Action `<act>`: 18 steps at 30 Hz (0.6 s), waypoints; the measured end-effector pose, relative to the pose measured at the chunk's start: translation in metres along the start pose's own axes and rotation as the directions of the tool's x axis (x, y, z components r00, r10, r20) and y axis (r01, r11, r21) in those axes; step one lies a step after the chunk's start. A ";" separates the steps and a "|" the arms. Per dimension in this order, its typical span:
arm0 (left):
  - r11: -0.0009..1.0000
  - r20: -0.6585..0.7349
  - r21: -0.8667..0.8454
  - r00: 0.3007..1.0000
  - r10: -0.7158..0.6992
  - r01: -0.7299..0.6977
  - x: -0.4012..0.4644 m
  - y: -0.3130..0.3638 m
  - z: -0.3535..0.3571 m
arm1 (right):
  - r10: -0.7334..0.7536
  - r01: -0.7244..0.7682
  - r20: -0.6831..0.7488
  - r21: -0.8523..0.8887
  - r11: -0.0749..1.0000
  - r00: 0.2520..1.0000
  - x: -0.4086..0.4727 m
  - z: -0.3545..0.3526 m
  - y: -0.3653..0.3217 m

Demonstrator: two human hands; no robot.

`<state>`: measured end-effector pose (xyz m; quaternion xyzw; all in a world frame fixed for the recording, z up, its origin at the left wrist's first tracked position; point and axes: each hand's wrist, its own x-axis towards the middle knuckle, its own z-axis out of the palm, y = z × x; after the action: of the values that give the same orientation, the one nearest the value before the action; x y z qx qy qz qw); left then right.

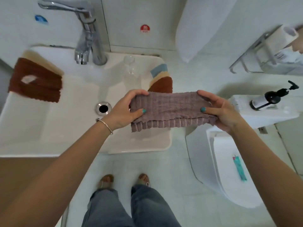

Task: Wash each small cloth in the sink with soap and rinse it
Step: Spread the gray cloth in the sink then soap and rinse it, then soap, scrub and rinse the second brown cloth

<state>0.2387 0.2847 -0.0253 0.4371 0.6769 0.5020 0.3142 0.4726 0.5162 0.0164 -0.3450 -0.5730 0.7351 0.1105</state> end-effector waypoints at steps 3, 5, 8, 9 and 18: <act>0.999 -0.048 0.038 0.999 -0.022 0.024 0.011 -0.006 0.011 | 0.000 -0.001 0.037 0.025 1.000 0.999 0.027 -0.015 0.007; 0.996 -0.071 0.090 0.997 -0.011 0.017 0.021 -0.008 0.015 | 0.000 -0.001 0.045 0.017 1.000 0.999 0.046 -0.022 0.011; 0.987 -0.097 0.156 0.995 -0.011 0.026 0.037 -0.013 0.019 | 0.017 -0.018 0.040 0.017 1.000 0.999 0.069 -0.030 0.018; 0.984 -0.098 0.175 0.995 -0.012 0.029 0.041 -0.016 0.020 | 0.026 -0.026 0.049 0.012 1.000 0.998 0.075 -0.032 0.022; 0.982 -0.149 -0.024 0.971 -0.188 0.186 0.014 -0.034 0.026 | 0.054 -0.065 -0.036 -0.625 0.778 0.998 0.079 -0.032 0.034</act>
<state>0.2463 0.3039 -0.0655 0.3307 0.7345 0.5049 0.3101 0.4423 0.5736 -0.0488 -0.3860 -0.7722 0.5038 -0.0286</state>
